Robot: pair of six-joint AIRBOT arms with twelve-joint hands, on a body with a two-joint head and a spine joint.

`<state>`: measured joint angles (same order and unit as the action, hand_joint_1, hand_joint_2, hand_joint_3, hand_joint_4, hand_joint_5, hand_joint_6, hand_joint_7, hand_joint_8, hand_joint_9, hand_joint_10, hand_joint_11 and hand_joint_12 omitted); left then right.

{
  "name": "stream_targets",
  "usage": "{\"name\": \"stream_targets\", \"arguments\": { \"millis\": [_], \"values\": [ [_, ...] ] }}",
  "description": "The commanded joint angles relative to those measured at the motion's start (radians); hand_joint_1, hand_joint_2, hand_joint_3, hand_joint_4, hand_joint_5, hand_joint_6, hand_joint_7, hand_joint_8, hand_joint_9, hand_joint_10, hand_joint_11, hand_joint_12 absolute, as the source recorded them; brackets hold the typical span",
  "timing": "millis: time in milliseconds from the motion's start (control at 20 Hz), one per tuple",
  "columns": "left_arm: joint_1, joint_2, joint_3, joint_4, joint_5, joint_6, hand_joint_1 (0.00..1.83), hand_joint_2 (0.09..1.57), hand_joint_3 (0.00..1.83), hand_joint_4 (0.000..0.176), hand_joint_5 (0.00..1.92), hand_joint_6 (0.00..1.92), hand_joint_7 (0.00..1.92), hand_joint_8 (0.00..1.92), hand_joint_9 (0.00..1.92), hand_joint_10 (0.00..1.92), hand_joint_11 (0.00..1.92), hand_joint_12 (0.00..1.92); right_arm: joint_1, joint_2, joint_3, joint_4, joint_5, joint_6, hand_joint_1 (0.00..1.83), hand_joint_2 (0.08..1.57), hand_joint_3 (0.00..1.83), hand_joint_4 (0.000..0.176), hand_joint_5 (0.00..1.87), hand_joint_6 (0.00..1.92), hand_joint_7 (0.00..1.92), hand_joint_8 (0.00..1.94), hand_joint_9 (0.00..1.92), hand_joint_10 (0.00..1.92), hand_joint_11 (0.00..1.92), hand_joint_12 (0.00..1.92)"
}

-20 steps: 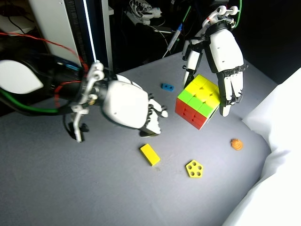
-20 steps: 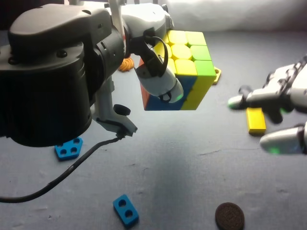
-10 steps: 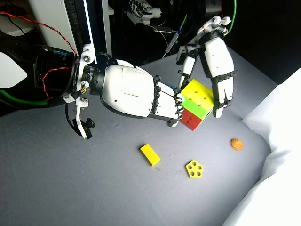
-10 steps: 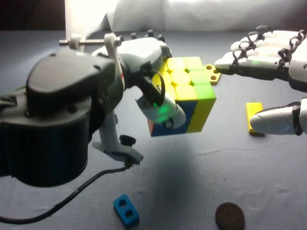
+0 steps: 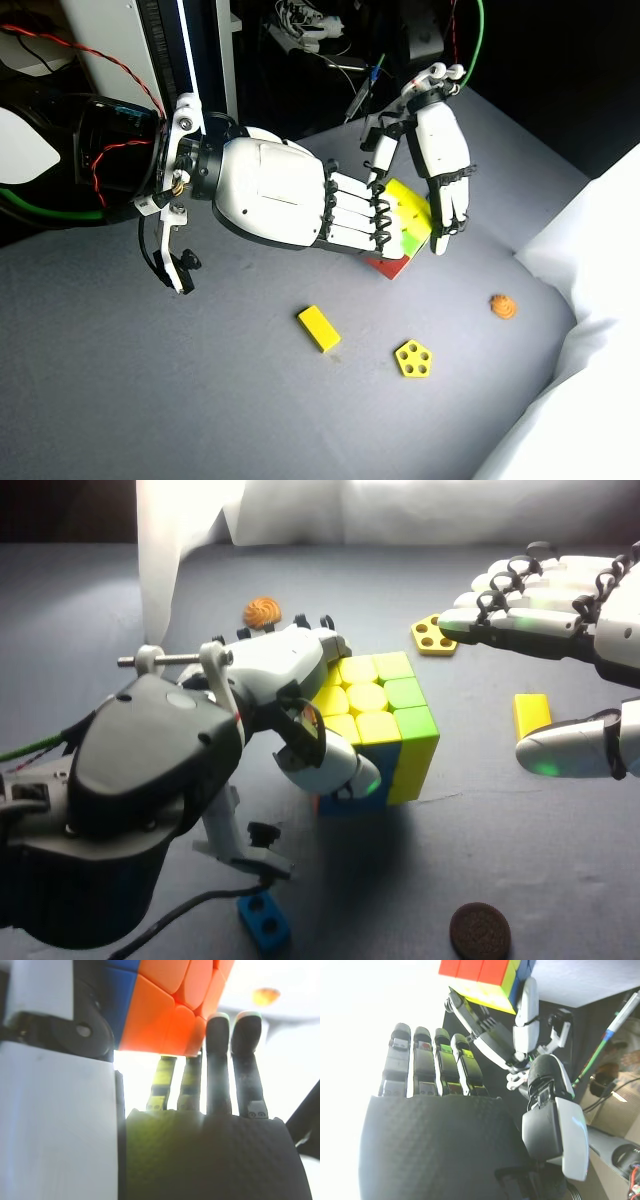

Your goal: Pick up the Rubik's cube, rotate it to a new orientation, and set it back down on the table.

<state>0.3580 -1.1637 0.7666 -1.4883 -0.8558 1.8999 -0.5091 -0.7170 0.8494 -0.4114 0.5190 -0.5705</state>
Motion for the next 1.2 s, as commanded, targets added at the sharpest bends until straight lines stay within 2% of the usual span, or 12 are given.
{"name": "stream_targets", "arguments": {
  "millis": [0, 350, 400, 500, 550, 650, 700, 750, 950, 1050, 1150],
  "values": [
    [-0.001, 0.004, 0.006, 0.098, -0.031, -0.033, 1.04, 1.40, 0.00, 0.000, 0.55, 1.58, 0.43, 1.92, 0.23, 1.92, 0.29, 1.92, 0.005, 0.004, -0.002, 0.027, 0.109, 0.002, 0.00, 1.22, 0.00, 0.000, 0.00, 0.00, 0.03, 0.01, 0.00, 0.00, 0.00, 0.00],
    [0.064, 0.003, 0.022, 0.184, -0.031, -0.172, 1.04, 1.40, 0.00, 0.000, 0.53, 1.59, 0.45, 1.91, 0.23, 1.92, 0.28, 1.92, -0.001, 0.003, -0.002, 0.026, 0.116, 0.002, 0.00, 1.23, 0.00, 0.000, 0.00, 0.00, 0.00, 0.00, 0.00, 0.00, 0.00, 0.00],
    [0.072, 0.003, 0.025, 0.194, -0.031, -0.191, 1.04, 1.33, 0.00, 0.000, 0.60, 1.56, 0.18, 1.85, 0.21, 1.92, 0.24, 1.92, -0.002, 0.003, -0.002, 0.025, 0.117, 0.002, 0.00, 1.23, 0.00, 0.000, 0.00, 0.00, 0.00, 0.00, 0.00, 0.00, 0.00, 0.00],
    [0.082, 0.003, 0.029, 0.215, -0.031, -0.217, 1.03, 1.32, 0.00, 0.000, 0.60, 1.56, 0.18, 1.81, 0.21, 1.89, 0.22, 1.92, -0.003, 0.003, -0.002, 0.024, 0.118, 0.002, 0.00, 1.22, 0.00, 0.000, 0.00, 0.00, 0.02, 0.01, 0.01, 0.00, 0.00, 0.00],
    [0.089, 0.003, 0.030, 0.226, -0.031, -0.229, 1.04, 1.29, 0.00, 0.000, 0.64, 1.50, 0.25, 1.71, 0.25, 1.82, 0.22, 1.92, -0.003, 0.003, -0.002, 0.024, 0.119, 0.002, 0.00, 1.22, 0.00, 0.000, 0.00, 0.00, 0.03, 0.01, 0.01, 0.01, 0.00, 0.00],
    [0.103, 0.003, 0.034, 0.251, -0.031, -0.254, 0.96, 1.31, 0.00, 0.000, 0.61, 1.54, 0.21, 1.64, 0.22, 1.78, 0.17, 1.92, -0.004, 0.003, -0.002, 0.024, 0.119, 0.002, 0.00, 1.22, 0.00, 0.000, 0.01, 0.00, 0.03, 0.01, 0.03, 0.01, 0.00, 0.00],
    [0.110, 0.003, 0.035, 0.261, -0.031, -0.265, 1.03, 1.18, 0.00, 0.000, 0.35, 1.41, 0.20, 1.57, 0.20, 1.74, 0.14, 1.92, -0.004, 0.003, -0.002, 0.024, 0.119, 0.002, 0.00, 1.23, 0.00, 0.000, 0.00, 0.00, 0.02, 0.01, 0.01, 0.01, 0.00, 0.00],
    [0.115, 0.003, 0.036, 0.270, -0.031, -0.273, 1.04, 1.15, 0.00, 0.000, 0.30, 1.34, 0.21, 1.52, 0.20, 1.69, 0.13, 1.92, -0.005, 0.003, -0.002, 0.024, 0.119, 0.002, 0.00, 1.23, 0.00, 0.000, 0.00, 0.00, 0.02, 0.01, 0.02, 0.01, 0.00, 0.00],
    [0.137, 0.003, 0.035, 0.300, -0.037, -0.305, 0.98, 1.11, 0.00, 0.000, 0.28, 0.89, 0.17, 1.30, 0.19, 1.48, 0.08, 1.75, -0.007, 0.003, -0.003, 0.020, 0.124, 0.002, 0.00, 1.23, 0.00, 0.000, 0.00, 0.00, 0.03, 0.01, 0.03, 0.01, 0.00, 0.00],
    [0.145, 0.003, 0.034, 0.310, -0.040, -0.315, 0.96, 1.10, 0.00, 0.000, 0.32, 0.58, 0.20, 1.08, 0.21, 1.32, 0.08, 1.63, -0.008, 0.003, -0.003, 0.020, 0.124, 0.002, 0.00, 1.23, 0.00, 0.000, 0.01, 0.00, 0.05, 0.02, 0.04, 0.01, 0.00, 0.00],
    [0.148, 0.003, 0.033, 0.315, -0.043, -0.317, 0.89, 1.10, 0.00, 0.000, 0.37, 0.24, 0.33, 0.49, 0.24, 0.90, 0.04, 1.42, -0.008, 0.003, -0.003, 0.020, 0.125, 0.002, 0.00, 1.23, 0.00, 0.000, 0.03, 0.01, 0.07, 0.02, 0.05, 0.02, 0.01, 0.01]
  ]
}}
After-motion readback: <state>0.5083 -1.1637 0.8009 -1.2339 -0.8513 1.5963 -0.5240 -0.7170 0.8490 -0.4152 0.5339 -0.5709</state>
